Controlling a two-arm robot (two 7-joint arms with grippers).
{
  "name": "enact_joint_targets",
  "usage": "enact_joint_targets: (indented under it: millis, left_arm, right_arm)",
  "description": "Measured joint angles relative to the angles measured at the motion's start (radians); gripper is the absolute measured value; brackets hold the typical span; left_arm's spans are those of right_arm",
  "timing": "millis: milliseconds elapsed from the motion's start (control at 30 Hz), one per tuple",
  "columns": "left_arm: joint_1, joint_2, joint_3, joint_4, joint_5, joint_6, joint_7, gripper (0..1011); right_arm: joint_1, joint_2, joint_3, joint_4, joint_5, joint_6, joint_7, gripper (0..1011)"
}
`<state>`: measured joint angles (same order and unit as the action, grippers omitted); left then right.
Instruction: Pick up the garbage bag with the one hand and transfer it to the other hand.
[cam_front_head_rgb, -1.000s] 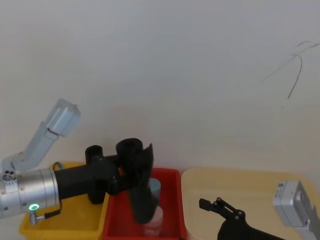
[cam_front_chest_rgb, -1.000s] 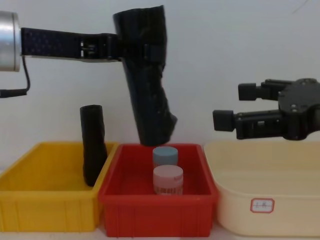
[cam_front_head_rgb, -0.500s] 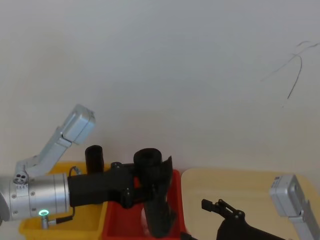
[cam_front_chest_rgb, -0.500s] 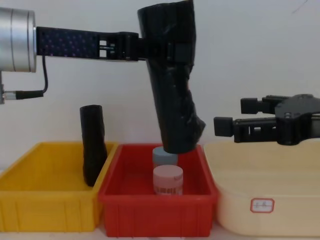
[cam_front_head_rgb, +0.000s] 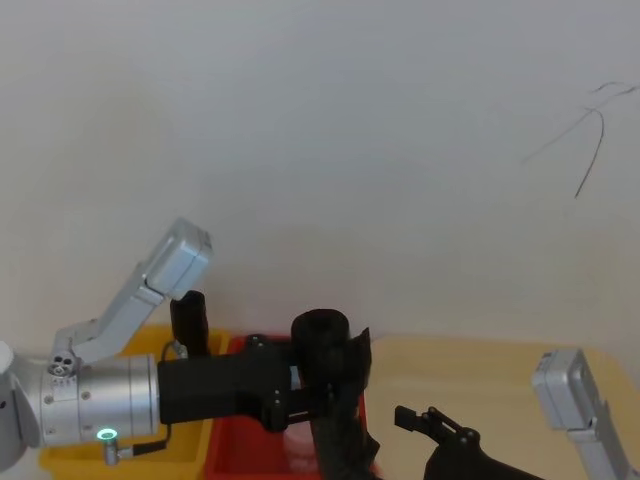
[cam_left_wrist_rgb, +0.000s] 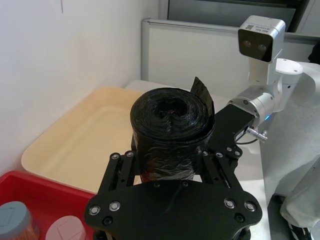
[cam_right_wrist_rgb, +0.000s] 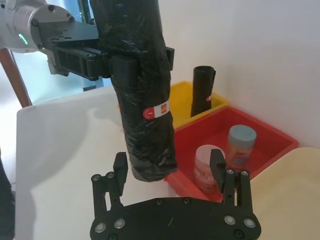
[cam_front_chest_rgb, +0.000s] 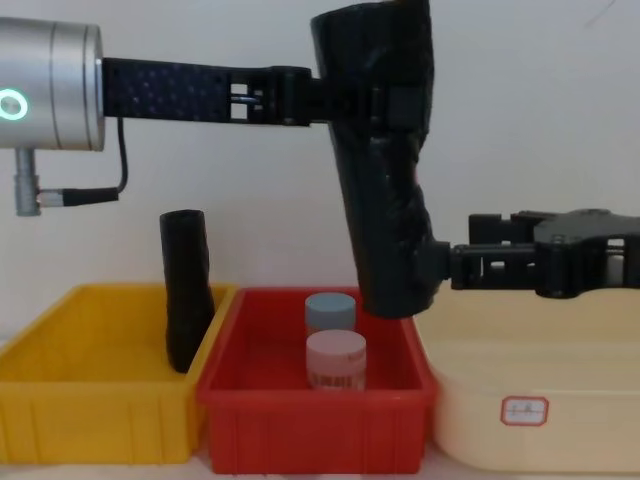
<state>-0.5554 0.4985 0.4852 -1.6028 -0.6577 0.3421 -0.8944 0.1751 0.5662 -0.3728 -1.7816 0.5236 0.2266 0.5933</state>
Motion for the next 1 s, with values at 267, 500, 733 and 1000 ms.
enact_joint_targets:
  millis: [267, 500, 733, 1000]
  left_arm:
    - [-0.007, -0.008, 0.019, 0.006, 0.003, -0.008, 0.001, 513]
    - [-0.010, -0.015, 0.034, 0.006, 0.003, -0.009, 0.009, 513]
    - [-0.011, -0.023, 0.047, -0.003, -0.005, 0.004, 0.019, 513]
    - [-0.011, -0.025, 0.053, -0.013, -0.024, 0.026, 0.028, 513]
  right_arm:
    - [0.001, 0.001, -0.017, -0.001, 0.024, 0.013, 0.018, 1001]
    - [0.006, 0.003, -0.032, -0.009, 0.039, 0.022, 0.033, 1001]
    - [0.015, 0.000, -0.043, -0.009, 0.048, 0.028, 0.035, 1001]
    - [0.026, -0.009, -0.049, 0.003, 0.053, 0.031, 0.015, 1001]
